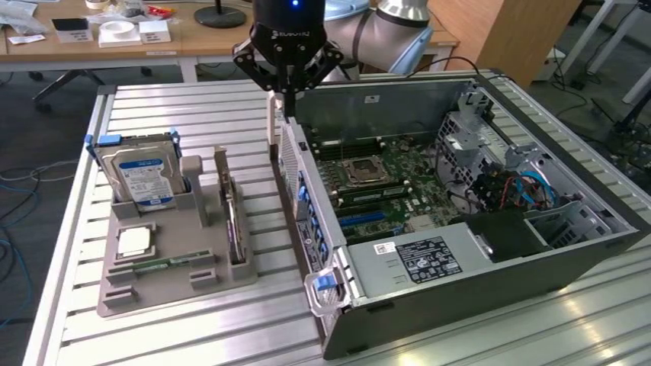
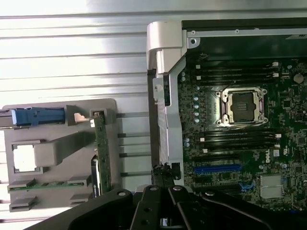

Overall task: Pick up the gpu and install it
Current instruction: 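Reach for the gpu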

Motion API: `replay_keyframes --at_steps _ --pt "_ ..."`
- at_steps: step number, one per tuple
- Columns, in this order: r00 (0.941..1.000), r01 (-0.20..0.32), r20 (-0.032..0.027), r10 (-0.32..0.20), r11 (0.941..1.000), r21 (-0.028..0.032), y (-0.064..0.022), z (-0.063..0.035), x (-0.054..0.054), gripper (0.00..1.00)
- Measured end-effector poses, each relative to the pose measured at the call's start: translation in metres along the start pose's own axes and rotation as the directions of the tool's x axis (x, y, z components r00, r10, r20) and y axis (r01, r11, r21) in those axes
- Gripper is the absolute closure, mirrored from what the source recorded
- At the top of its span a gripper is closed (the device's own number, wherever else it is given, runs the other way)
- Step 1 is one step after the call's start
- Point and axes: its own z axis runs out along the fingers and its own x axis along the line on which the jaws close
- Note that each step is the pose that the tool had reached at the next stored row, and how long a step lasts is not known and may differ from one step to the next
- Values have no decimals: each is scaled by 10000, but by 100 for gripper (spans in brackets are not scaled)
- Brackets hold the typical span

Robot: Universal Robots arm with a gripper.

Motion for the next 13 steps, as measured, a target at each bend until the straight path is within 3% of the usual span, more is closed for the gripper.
replay_keyframes --at_steps 13 --pt "10000 1 30 -1 10000 -3 -16 -7 208 89"
